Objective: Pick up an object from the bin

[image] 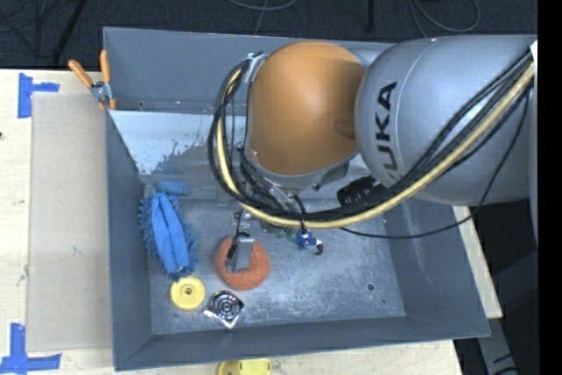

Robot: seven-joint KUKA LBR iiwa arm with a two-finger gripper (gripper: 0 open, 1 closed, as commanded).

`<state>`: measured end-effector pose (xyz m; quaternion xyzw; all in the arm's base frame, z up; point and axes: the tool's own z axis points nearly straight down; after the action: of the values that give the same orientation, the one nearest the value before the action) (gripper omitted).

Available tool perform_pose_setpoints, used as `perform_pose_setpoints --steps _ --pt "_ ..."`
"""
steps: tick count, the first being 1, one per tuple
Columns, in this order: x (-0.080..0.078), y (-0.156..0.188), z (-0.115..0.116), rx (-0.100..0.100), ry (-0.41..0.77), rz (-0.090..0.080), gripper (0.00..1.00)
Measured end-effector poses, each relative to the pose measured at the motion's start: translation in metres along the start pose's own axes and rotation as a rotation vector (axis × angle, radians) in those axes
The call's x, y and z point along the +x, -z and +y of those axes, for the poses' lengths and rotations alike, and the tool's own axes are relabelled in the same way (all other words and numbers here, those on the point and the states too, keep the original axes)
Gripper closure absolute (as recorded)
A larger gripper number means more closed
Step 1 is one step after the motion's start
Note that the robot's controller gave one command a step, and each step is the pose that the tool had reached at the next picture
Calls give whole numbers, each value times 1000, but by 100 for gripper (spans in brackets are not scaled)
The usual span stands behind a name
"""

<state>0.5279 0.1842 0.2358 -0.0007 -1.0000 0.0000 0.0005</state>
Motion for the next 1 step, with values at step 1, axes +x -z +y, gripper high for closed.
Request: perform_pose_setpoints --steps 1 --pt "1 -39 -15 -3 22 -8 0"
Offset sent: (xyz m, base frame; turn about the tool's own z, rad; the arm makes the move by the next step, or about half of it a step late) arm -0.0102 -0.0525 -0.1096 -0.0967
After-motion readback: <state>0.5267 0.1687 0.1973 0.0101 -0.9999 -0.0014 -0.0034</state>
